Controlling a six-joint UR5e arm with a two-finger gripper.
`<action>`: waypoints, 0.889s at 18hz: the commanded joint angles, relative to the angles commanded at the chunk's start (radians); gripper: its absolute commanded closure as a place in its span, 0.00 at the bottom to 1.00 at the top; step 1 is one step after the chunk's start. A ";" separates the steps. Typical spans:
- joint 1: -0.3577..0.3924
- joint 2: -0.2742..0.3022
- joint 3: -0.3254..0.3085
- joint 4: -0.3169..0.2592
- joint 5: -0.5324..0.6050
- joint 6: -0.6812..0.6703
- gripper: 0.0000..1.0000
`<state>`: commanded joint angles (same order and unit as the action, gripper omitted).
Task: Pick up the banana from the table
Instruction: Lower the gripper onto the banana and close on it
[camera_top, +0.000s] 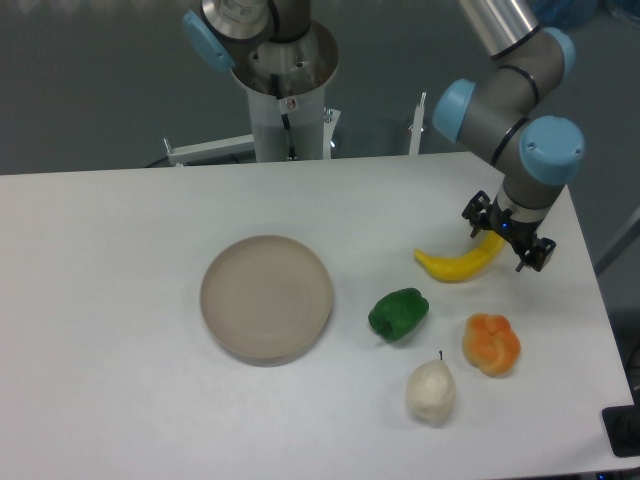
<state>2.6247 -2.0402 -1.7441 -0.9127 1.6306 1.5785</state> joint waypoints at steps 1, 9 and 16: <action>0.000 -0.003 -0.006 0.005 0.002 0.000 0.00; -0.002 -0.028 -0.029 0.057 0.006 -0.003 0.00; 0.002 -0.028 -0.023 0.055 0.006 0.003 0.46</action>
<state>2.6262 -2.0678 -1.7672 -0.8575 1.6368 1.5815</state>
